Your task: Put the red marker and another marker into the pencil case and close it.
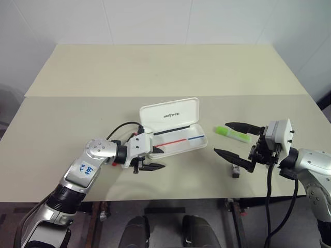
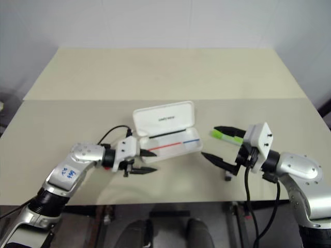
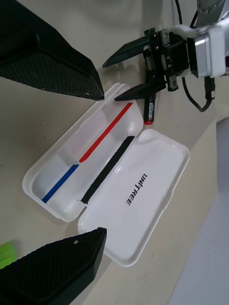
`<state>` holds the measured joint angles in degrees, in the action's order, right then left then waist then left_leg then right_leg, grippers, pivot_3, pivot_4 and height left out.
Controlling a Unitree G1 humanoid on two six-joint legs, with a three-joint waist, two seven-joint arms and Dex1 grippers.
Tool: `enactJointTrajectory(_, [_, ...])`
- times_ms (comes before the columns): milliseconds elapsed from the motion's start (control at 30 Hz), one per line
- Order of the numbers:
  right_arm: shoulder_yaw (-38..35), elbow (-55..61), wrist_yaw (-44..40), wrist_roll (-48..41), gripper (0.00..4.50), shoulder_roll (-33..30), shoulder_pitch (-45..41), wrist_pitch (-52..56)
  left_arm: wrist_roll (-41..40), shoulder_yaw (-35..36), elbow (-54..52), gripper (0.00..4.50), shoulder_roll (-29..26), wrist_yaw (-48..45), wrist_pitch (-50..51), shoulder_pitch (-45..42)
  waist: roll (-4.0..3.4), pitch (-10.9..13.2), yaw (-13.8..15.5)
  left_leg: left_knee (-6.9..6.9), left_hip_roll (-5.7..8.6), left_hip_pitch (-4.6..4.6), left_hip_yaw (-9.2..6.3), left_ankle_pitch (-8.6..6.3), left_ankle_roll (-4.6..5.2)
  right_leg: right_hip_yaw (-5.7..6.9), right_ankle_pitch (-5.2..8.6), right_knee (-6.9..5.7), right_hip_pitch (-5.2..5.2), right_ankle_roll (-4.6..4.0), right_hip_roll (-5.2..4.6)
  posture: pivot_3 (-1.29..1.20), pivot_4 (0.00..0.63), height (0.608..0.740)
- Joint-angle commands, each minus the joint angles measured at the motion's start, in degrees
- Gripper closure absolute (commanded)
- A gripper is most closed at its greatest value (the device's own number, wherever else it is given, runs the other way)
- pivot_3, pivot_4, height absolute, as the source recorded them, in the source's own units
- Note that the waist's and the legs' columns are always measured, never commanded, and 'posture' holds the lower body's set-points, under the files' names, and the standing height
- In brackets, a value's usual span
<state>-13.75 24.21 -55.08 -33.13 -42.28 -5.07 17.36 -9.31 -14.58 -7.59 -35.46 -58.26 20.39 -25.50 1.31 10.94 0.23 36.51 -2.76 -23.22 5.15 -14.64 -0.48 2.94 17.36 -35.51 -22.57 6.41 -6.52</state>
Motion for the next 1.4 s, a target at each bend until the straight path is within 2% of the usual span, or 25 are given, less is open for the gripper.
enactJointTrajectory(33, [-1.1, 2.6, 0.9, -0.8, 0.00, 0.3, 0.6, -0.7, 0.9, -0.1, 0.2, 1.98, -0.2, 0.1, -0.4, -1.1, 0.00, 0.0, 0.0, 0.00, 0.00, 0.00, 0.00, 0.00, 0.00, 0.00, 0.00, 0.00, 0.00, 0.00, 0.00, 0.00, 0.150, 0.740])
enactJointTrajectory(633, [-0.3, 2.8, 2.4, -0.4, 0.00, 0.5, -3.4, -1.3, 7.0, -7.9, 2.7, 1.98, -1.3, -2.5, 8.3, -5.2, 0.00, 0.0, -0.2, 0.08, -0.02, 0.02, 0.01, 0.00, 0.00, -0.01, 0.00, -0.08, 0.01, 0.00, 0.04, 0.00, 0.150, 0.740])
enactJointTrajectory(733, [-0.2, 2.7, 2.6, -0.2, 0.00, 0.5, -4.1, -1.5, 7.5, -9.1, 2.4, 2.53, -1.2, -2.5, 9.1, -5.6, 0.01, 0.0, -0.3, 0.14, -0.02, 0.03, 0.00, 0.00, 0.00, -0.01, 0.00, -0.12, 0.01, -0.01, 0.04, 0.00, 0.150, 0.740])
enactJointTrajectory(933, [0.0, 2.4, 2.9, 0.1, 0.00, 0.6, -4.8, -2.1, 8.8, -10.7, 2.6, 4.46, -0.4, -2.5, 8.0, -6.1, -0.04, -0.1, -0.2, 0.20, -0.02, 0.04, 0.00, -0.02, 0.02, -0.03, 0.00, -0.11, 0.06, -0.01, 0.03, 0.00, 0.150, 0.740])
enactJointTrajectory(1100, [0.1, 2.0, 2.8, 0.3, 0.00, 0.6, -5.0, -2.4, 9.3, -10.9, 2.9, 4.49, -0.4, -3.0, 6.2, -5.8, -0.04, -0.1, -0.1, 0.46, -0.02, 0.03, -0.02, -0.08, 0.12, -0.02, -0.01, -0.16, 0.13, 0.01, 0.00, 0.00, 0.150, 0.740])
enactJointTrajectory(1400, [1.3, 1.0, 2.6, 0.4, 0.00, 1.1, -5.8, -2.9, 9.1, -9.9, 3.3, 4.49, -1.8, -6.3, -2.8, -5.8, -0.04, -0.1, -0.2, 0.47, -0.02, -0.01, 0.02, -0.14, 0.17, -0.05, -0.01, -0.10, 0.12, 0.01, -0.02, 0.00, 0.150, 0.740])
